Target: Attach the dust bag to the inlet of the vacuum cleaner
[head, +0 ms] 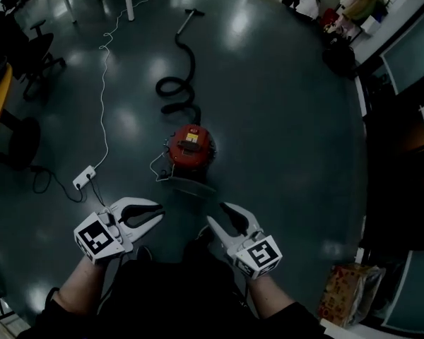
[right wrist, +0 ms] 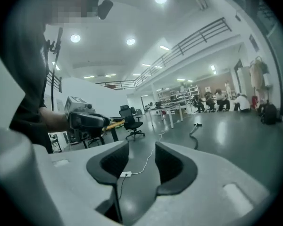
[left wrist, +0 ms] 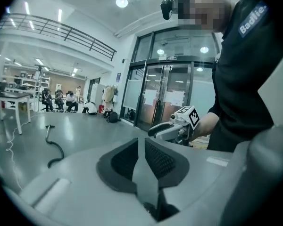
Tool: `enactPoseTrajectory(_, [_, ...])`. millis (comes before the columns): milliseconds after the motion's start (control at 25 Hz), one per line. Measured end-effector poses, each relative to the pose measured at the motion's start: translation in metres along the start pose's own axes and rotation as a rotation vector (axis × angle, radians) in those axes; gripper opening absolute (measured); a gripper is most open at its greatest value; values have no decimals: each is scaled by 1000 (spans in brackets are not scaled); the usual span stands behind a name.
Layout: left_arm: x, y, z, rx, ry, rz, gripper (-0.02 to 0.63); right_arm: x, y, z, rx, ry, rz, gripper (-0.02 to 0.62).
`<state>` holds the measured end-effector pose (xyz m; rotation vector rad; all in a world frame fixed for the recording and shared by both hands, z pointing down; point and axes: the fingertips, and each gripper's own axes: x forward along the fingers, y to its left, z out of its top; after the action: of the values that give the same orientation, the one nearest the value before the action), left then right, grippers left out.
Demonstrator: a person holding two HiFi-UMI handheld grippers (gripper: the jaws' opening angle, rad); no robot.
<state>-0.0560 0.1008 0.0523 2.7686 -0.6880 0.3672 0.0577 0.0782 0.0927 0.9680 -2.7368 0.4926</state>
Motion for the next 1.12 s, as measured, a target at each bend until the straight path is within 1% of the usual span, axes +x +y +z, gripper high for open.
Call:
enactPoseTrajectory(80, [-21,-13,-2,19,-8,-27,48,-5,30,6,-27,-15,-43,175])
enactPoseTrajectory(120, [-31,-19,-1,35,-25,-46,48,-7,43,9,-34,-28,-74,175])
enactPoseTrajectory(200, [-50,-28,3,76,-87,-80,51,-10,69,16,-28,-60,-131,175])
enactPoseTrajectory(240, [-60,-33,3,88,-118,-85,51,-11,82,17,-10,-74,-147,175])
enactPoseTrajectory(320, [-78,-41,0,82,-152,-77,49,-13,108,17,38,-95,-150,173])
enactPoseTrajectory(400, [-93,-52,-4,62,-163,-69,46,-20,132,19,68,-111,-139,169])
enactPoseTrajectory(520, [-108,-73,-6,77,-147,-74,43,-35,164,23,50,-134,-132,155])
enactPoseTrajectory(600, [-112,-90,-4,93,-142,-76,41,-44,184,23,37,-143,-108,144])
enactPoseTrajectory(720, [-115,-119,6,101,-156,-74,34,-57,215,24,35,-159,-30,112])
enactPoseTrajectory(800, [-114,-142,16,122,-170,-86,14,-67,231,26,8,-182,21,90])
enactPoseTrajectory(840, [-113,-154,22,138,-175,-96,3,-73,236,29,-17,-190,38,83])
enactPoseTrajectory(920, [-110,-172,31,157,-183,-108,3,-84,243,35,-49,-210,61,61])
enactPoseTrajectory(960, [-110,-179,35,158,-188,-109,3,-89,245,40,-53,-226,71,49])
enactPoseTrajectory(1040, [-109,-189,41,151,-200,-106,3,-98,250,49,-51,-254,92,3])
enactPoseTrajectory(1120, [-109,-199,43,143,-205,-101,3,-106,258,55,-47,-278,114,2])
